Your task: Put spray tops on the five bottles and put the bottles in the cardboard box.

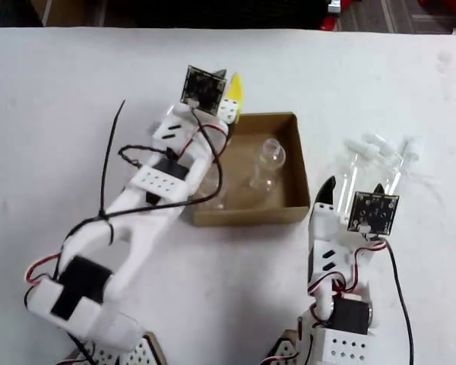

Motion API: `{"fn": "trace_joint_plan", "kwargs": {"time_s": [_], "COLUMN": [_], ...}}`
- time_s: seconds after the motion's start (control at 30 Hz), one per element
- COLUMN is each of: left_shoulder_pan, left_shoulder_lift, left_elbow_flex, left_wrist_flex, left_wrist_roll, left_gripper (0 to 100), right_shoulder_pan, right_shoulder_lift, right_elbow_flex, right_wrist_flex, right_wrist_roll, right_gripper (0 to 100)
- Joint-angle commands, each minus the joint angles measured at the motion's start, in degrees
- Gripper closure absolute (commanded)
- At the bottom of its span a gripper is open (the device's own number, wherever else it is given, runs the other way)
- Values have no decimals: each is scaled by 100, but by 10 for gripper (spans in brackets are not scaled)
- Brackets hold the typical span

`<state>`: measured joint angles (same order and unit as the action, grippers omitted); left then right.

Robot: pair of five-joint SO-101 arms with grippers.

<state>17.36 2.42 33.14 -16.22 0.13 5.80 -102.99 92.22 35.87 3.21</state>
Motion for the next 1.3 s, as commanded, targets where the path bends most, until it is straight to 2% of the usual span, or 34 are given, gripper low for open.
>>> {"fn": "trace_joint_plan", "kwargs": {"time_s": [0.0, 0.17, 0.77, 0.93, 1.27], "left_shoulder_pan": [31, 31, -22, -171, -154], "left_shoulder_lift": [462, 699, 752, 752, 752], "left_elbow_flex": [-501, -448, -193, -185, 53], "left_wrist_flex": [-457, -712, -703, -686, -721], "left_wrist_roll": [53, 44, 44, 44, 97], "left_gripper": [979, 979, 976, 976, 976], "right_shoulder_pan": [66, 66, -31, -268, -286], "right_shoulder_lift": [-31, -31, -31, -31, -31], "right_elbow_flex": [-35, -35, 26, 79, 105], "right_wrist_flex": [-119, -119, -136, -127, -136], "right_wrist_roll": [88, 88, 105, 545, 589], "right_gripper": [738, 738, 738, 738, 738]}}
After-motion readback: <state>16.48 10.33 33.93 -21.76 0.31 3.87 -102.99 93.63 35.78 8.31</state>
